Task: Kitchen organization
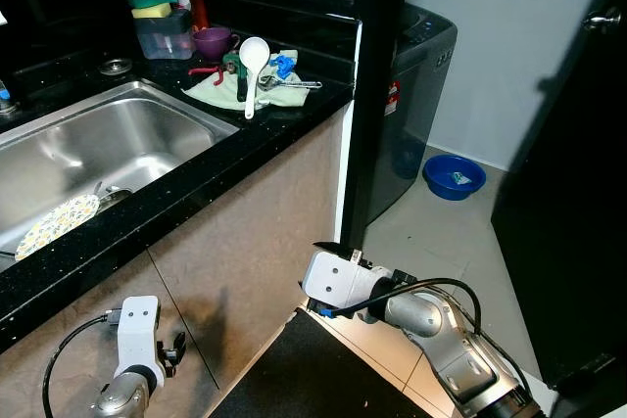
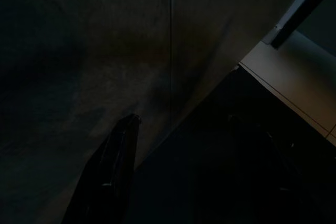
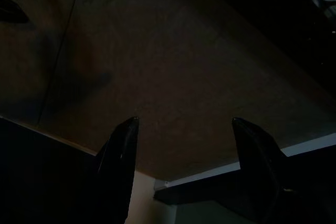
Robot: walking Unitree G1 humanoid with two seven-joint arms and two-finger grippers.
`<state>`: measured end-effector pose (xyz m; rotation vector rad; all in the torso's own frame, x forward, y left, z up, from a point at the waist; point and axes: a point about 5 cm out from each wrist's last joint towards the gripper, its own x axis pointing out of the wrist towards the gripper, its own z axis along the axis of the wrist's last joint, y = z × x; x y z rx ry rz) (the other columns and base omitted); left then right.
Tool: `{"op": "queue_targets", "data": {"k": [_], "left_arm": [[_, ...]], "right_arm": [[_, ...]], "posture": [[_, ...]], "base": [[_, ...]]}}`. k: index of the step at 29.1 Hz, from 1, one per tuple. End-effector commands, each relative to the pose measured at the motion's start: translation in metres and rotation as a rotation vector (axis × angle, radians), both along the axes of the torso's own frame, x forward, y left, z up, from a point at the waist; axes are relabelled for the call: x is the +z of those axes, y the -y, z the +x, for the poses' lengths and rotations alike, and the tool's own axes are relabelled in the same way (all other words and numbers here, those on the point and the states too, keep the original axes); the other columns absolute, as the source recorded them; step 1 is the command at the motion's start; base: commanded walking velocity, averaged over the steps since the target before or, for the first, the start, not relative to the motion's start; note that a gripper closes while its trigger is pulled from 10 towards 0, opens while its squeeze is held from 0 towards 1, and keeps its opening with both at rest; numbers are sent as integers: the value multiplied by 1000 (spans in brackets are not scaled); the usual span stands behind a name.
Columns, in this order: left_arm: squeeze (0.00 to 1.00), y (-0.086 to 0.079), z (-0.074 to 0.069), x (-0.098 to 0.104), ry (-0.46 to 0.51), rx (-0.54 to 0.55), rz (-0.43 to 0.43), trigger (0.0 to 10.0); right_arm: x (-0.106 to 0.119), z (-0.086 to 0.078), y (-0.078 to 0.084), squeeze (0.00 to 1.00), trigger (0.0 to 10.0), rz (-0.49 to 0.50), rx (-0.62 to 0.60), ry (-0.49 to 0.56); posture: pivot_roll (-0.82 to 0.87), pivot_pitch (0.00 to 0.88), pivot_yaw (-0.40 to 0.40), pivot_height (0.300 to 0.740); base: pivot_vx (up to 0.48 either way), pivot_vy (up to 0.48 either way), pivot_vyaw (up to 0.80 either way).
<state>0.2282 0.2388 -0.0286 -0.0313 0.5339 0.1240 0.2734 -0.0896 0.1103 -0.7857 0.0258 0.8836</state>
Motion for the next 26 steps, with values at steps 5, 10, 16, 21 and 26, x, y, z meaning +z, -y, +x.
{"op": "queue_targets", "data": {"k": [5,10,16,21,26], "left_arm": [[0,-4,-1,0,-2,10,6,10000],[0,-4,-1,0,0,13,5,10000],[0,-4,0,0,1,12,6,10000],[0,-3,0,1,4,10,5,10000],[0,-3,0,0,4,8,6,10000]], "right_arm": [[2,2,0,0,10000,12,2,-2],[3,2,0,0,10000,12,3,-1],[3,2,0,0,10000,13,3,-1],[3,2,0,0,10000,12,3,-1],[2,2,0,0,10000,12,2,-2]], "posture": [[-25,0,23,740],[-25,0,21,740],[-25,0,23,740],[-26,0,24,740],[-25,0,23,740]], "base": [[0,0,0],[0,0,0],[0,0,0],[0,0,0],[0,0,0]]}}
